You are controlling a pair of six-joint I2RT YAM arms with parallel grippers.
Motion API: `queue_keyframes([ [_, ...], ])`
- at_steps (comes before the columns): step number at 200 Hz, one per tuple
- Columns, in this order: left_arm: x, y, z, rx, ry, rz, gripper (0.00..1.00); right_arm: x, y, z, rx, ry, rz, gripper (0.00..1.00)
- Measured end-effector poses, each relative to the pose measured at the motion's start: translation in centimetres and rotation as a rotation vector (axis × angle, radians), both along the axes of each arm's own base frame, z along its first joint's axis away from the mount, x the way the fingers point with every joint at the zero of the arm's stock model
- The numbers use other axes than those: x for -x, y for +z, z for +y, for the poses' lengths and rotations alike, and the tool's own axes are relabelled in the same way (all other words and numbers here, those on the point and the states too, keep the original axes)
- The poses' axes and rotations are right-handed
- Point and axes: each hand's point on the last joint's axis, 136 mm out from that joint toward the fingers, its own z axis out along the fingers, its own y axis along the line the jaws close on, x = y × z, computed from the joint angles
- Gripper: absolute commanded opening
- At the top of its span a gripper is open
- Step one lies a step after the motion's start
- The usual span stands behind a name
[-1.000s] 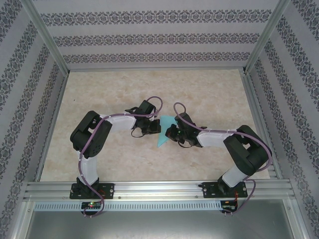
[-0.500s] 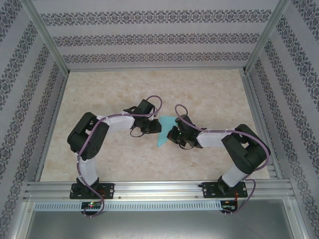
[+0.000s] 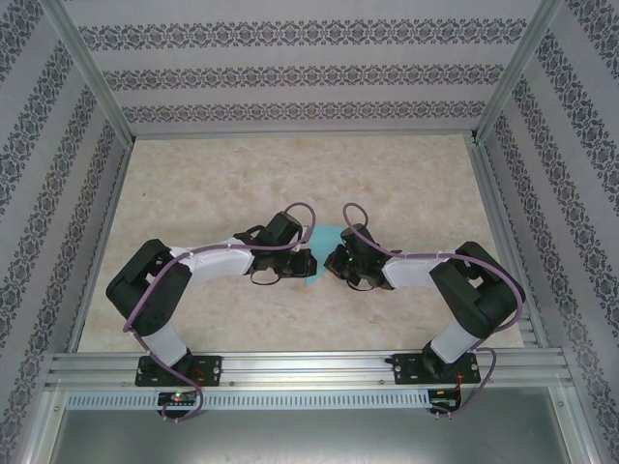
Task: Fold a paper plane with a square sheet of paper (pick it up from the middle)
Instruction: Third fold the triangle at the center of the table.
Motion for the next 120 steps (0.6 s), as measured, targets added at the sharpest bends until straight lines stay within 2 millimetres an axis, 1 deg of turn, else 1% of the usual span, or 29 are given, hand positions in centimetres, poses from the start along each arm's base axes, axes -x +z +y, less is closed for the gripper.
queue_keyframes([
  [23, 0.6, -1.1, -0.3, -0.013, -0.004, 0.023, 0.09, 0.0, 0.0, 0.0, -0.011, -0.011, 0.000, 0.00],
  [54, 0.3, -2.3, 0.0, -0.044, 0.014, 0.025, 0.07, -0.2, 0.0, -0.1, -0.015, -0.019, 0.000, 0.00],
  [120, -0.3, -3.4, 0.6, -0.091, 0.043, 0.008, 0.06, -0.2, 0.0, -0.2, -0.014, -0.020, -0.001, 0.00],
])
